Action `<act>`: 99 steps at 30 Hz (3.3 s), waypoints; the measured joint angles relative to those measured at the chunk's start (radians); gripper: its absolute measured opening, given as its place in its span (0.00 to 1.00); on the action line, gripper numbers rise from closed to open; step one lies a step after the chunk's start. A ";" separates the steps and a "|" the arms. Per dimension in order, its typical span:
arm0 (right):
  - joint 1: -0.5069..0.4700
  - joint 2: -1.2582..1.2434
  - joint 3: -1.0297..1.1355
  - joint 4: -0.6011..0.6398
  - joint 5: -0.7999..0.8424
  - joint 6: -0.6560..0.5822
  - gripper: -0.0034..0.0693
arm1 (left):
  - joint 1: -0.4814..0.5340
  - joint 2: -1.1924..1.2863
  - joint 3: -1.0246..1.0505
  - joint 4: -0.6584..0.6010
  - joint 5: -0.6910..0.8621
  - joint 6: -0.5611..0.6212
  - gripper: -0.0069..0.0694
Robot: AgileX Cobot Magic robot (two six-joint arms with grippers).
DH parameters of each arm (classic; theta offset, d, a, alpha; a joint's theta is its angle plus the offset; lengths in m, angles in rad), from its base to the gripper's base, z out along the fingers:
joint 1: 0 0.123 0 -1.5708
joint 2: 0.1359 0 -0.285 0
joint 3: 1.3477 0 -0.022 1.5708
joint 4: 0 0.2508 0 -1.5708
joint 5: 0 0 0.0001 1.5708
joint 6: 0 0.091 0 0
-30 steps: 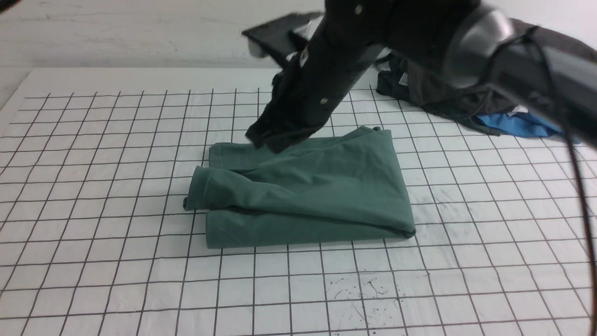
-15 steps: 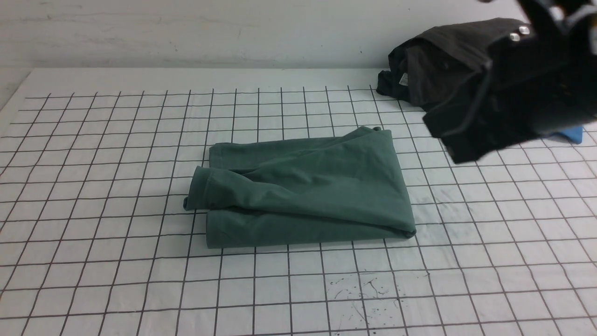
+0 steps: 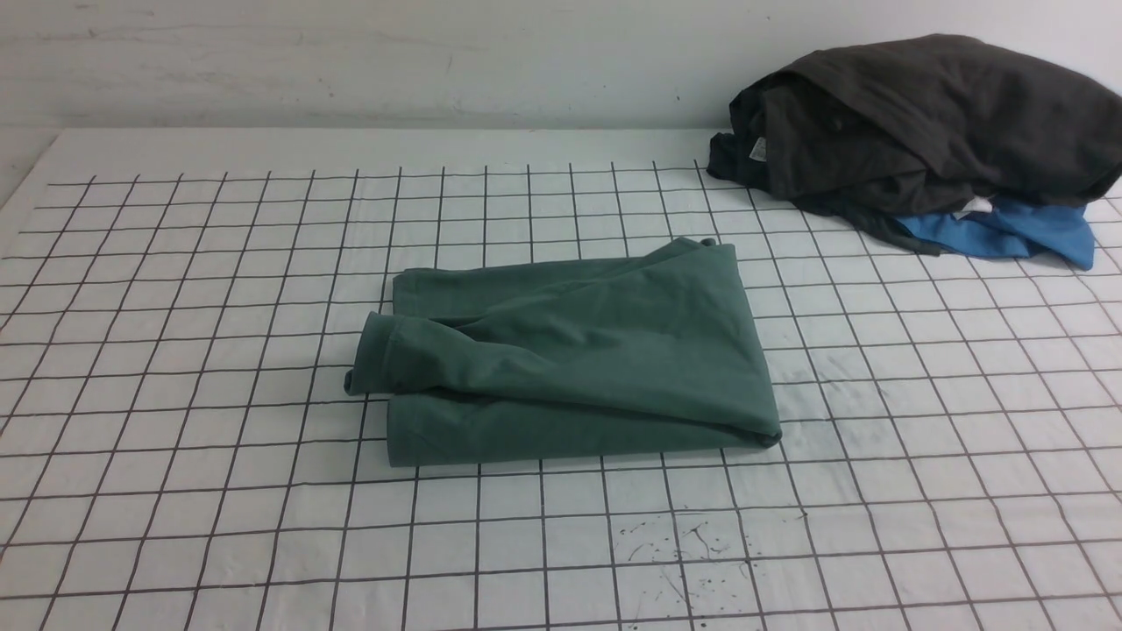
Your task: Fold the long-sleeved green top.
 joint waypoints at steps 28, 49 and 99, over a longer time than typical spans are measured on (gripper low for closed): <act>0.000 -0.029 0.024 -0.030 -0.050 0.000 0.03 | 0.000 0.000 0.000 -0.003 -0.001 0.000 0.08; -0.612 -0.462 0.766 -0.086 -0.320 0.327 0.03 | 0.000 0.000 0.000 -0.003 0.001 0.000 0.08; -0.640 -0.489 0.765 -0.147 -0.155 0.392 0.03 | 0.007 0.000 0.090 -0.044 -0.091 0.007 0.08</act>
